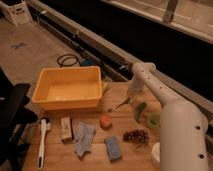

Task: Place fork in plastic cup

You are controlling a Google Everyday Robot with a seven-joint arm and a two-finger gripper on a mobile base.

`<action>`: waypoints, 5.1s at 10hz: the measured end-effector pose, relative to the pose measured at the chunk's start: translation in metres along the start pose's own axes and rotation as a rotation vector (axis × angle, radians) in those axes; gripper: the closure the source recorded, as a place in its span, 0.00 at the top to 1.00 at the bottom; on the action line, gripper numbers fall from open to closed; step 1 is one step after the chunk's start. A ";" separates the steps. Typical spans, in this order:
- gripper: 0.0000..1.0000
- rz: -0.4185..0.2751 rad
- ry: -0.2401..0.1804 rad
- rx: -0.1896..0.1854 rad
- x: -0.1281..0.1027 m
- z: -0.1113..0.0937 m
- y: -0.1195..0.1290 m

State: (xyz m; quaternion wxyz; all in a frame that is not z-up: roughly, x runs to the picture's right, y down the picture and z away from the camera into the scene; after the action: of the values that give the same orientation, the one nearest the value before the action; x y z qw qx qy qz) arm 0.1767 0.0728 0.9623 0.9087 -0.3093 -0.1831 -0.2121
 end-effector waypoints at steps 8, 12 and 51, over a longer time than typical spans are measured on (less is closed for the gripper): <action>0.00 -0.034 -0.003 0.088 -0.022 -0.059 -0.005; 0.00 -0.057 0.030 0.136 -0.049 -0.126 -0.006; 0.00 0.283 0.130 -0.038 -0.052 -0.270 0.187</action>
State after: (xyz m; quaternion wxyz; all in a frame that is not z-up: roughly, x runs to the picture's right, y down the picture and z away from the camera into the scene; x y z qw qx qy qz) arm 0.2806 0.0483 0.6479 0.9335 -0.3347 -0.0747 -0.1050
